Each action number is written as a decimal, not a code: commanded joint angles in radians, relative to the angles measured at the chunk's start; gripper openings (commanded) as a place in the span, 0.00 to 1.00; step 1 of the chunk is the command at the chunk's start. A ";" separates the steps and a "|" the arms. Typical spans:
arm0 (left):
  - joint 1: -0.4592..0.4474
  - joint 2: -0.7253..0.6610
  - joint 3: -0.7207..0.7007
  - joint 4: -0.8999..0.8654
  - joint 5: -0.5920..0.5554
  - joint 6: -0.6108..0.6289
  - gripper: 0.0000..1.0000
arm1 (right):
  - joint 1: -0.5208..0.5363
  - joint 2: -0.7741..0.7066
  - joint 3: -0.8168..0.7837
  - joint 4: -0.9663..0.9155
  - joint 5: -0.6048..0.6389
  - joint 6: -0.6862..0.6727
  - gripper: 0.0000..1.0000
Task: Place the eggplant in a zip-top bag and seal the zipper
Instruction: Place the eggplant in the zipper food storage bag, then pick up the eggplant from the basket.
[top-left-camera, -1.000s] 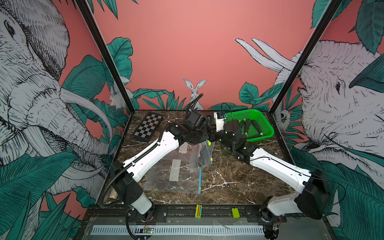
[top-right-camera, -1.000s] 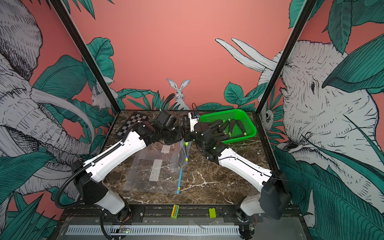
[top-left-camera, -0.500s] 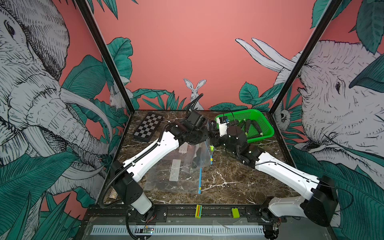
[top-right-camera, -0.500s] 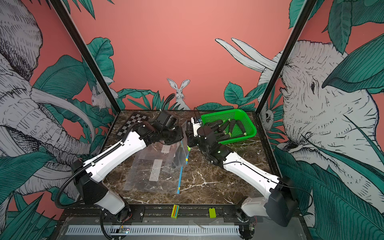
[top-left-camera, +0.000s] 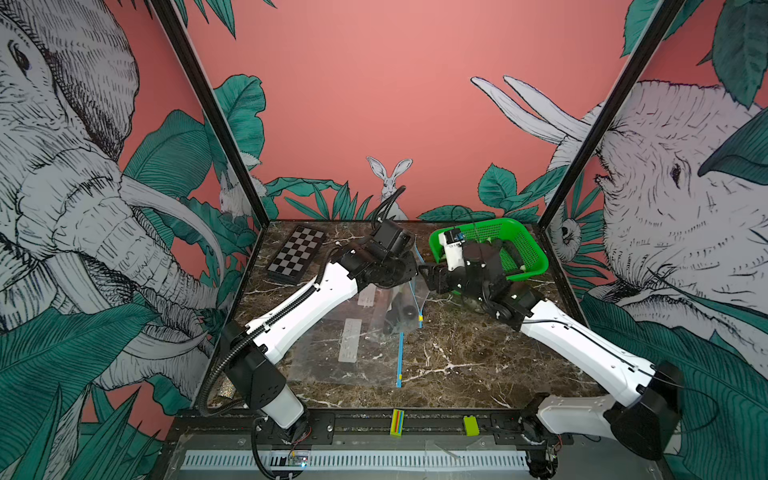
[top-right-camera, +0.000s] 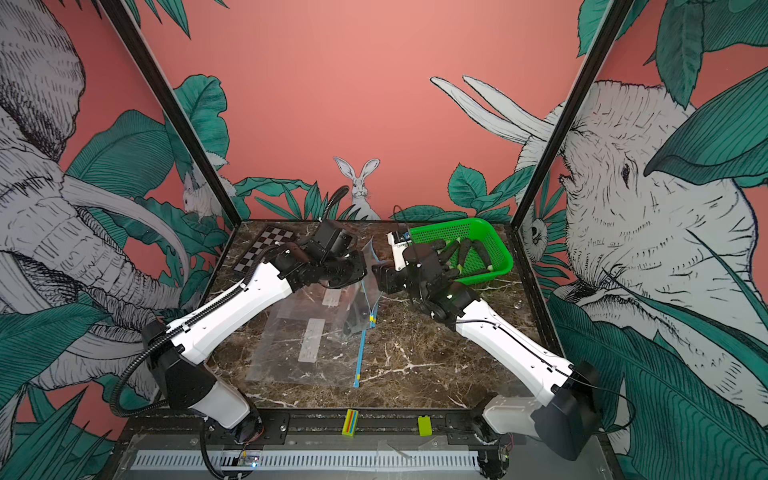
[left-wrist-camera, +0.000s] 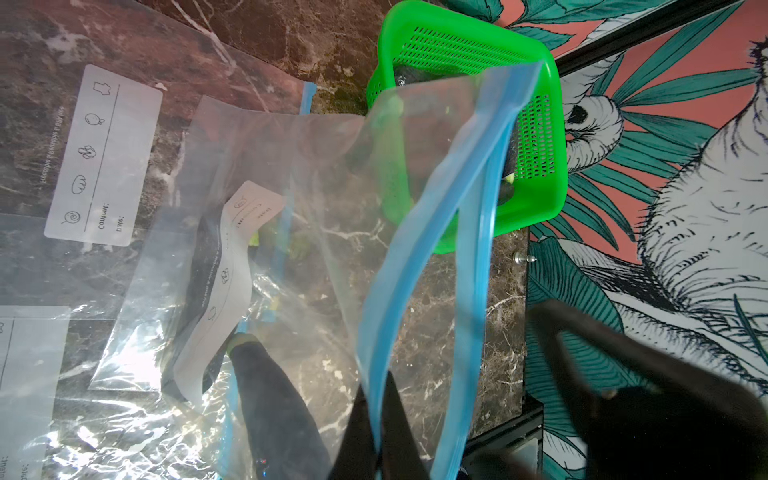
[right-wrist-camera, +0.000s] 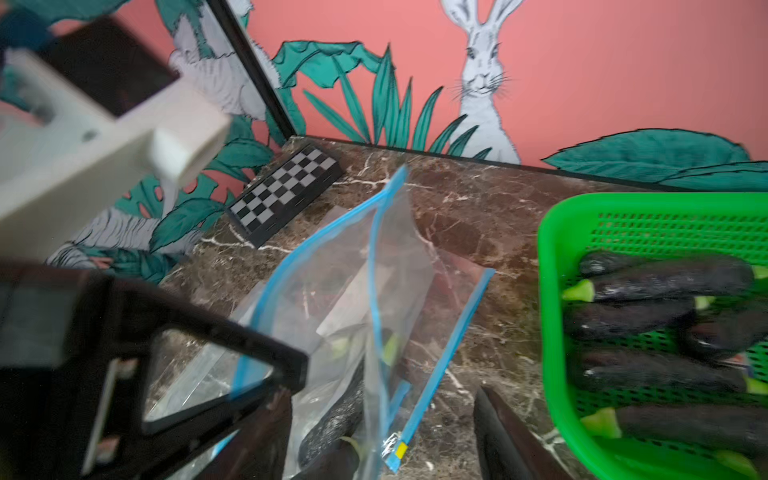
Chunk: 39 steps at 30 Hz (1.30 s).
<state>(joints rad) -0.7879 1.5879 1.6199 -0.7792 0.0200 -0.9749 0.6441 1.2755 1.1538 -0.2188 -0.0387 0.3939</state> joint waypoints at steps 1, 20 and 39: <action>0.012 -0.044 -0.023 -0.006 -0.020 0.007 0.00 | -0.125 -0.032 0.040 -0.091 -0.113 0.052 0.73; 0.026 -0.057 -0.050 0.009 -0.002 0.012 0.00 | -0.581 0.802 0.829 -0.622 -0.036 -0.065 0.84; 0.032 -0.048 -0.046 0.006 -0.002 0.013 0.00 | -0.641 1.121 1.031 -0.676 0.059 -0.097 0.68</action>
<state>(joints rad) -0.7639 1.5665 1.5681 -0.7723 0.0219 -0.9680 0.0151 2.3760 2.1780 -0.8814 0.0109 0.3050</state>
